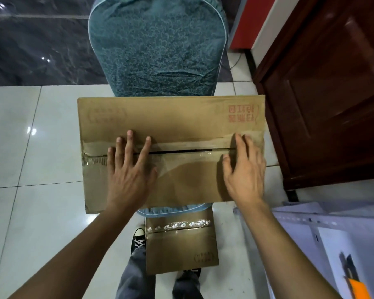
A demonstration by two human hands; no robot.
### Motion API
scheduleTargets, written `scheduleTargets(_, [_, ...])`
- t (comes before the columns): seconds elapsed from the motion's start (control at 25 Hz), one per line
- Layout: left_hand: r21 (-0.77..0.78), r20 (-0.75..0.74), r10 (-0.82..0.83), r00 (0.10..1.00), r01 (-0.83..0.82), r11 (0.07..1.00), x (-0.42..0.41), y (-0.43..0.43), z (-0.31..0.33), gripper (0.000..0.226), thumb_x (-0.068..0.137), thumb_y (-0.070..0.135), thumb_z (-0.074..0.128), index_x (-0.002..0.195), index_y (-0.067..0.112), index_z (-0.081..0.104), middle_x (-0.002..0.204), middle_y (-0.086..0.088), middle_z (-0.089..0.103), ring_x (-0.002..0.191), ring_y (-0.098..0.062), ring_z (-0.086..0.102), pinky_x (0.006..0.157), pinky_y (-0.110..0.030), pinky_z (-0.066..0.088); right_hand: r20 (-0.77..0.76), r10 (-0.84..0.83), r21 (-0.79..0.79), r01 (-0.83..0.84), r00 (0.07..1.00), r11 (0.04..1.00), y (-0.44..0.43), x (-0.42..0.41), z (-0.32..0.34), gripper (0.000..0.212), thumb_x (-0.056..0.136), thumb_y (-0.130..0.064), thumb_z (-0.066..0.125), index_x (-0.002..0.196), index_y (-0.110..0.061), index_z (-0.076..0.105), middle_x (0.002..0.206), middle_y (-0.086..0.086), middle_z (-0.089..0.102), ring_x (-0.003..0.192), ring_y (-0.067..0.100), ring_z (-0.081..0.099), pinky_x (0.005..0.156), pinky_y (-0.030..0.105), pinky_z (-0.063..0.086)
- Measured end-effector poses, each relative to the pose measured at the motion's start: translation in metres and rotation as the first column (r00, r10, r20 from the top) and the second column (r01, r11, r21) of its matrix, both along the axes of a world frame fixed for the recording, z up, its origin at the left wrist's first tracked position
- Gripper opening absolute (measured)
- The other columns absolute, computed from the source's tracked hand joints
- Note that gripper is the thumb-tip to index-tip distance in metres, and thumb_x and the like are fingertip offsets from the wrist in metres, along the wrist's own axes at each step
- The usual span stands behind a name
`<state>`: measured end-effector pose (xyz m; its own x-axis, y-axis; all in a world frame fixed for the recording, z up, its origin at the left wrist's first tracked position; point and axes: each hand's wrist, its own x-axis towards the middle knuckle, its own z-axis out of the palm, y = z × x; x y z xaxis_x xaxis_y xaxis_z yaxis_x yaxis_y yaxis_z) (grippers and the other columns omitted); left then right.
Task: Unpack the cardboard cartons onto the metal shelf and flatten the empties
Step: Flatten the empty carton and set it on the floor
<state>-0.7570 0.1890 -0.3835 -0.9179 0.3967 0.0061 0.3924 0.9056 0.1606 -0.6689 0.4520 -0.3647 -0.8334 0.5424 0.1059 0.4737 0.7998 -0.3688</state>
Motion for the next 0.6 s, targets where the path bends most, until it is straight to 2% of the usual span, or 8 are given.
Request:
scheduleTargets(0.16, [0.059, -0.007, -0.023, 1.000, 0.023, 0.998, 0.002, 0.011, 0.001, 0.072, 0.097, 0.059, 0.029, 0.160, 0.026, 0.018, 0.168, -0.012, 0.002, 0.154, -0.036, 0.002, 0.124, -0.054, 0.007, 0.065, -0.027, -0.040, 0.030, 0.997, 0.999, -0.019, 0.036, -0.009, 0.062, 0.100, -0.032, 0.054, 0.157, -0.021, 0.033, 0.161, 0.006, 0.034, 0.148, 0.027, 0.029, 0.124, 0.045, 0.018])
scheduleTargets(0.32, [0.048, 0.010, -0.098, 0.995, 0.097, 0.994, 0.019, 0.016, -0.014, 0.070, 0.098, 0.055, 0.026, 0.161, 0.027, 0.013, 0.168, -0.011, -0.002, 0.154, -0.036, -0.003, 0.122, -0.058, 0.008, 0.136, 0.022, -0.083, -0.010, 0.990, 0.997, -0.023, 0.047, -0.018, 0.064, 0.102, -0.036, 0.050, 0.160, -0.023, 0.026, 0.167, 0.001, 0.021, 0.154, 0.021, 0.015, 0.126, 0.046, 0.016])
scheduleTargets(0.6, [0.039, -0.011, -0.034, 0.999, 0.035, 0.999, 0.011, 0.030, -0.014, 0.073, 0.094, 0.055, 0.033, 0.160, 0.025, 0.019, 0.169, -0.010, 0.001, 0.154, -0.037, 0.003, 0.123, -0.055, 0.005, 0.104, 0.011, -0.116, 0.001, 0.995, 0.993, -0.018, 0.062, -0.024, 0.062, 0.103, -0.035, 0.051, 0.159, -0.022, 0.029, 0.166, 0.001, 0.022, 0.154, 0.020, 0.016, 0.126, 0.041, 0.011])
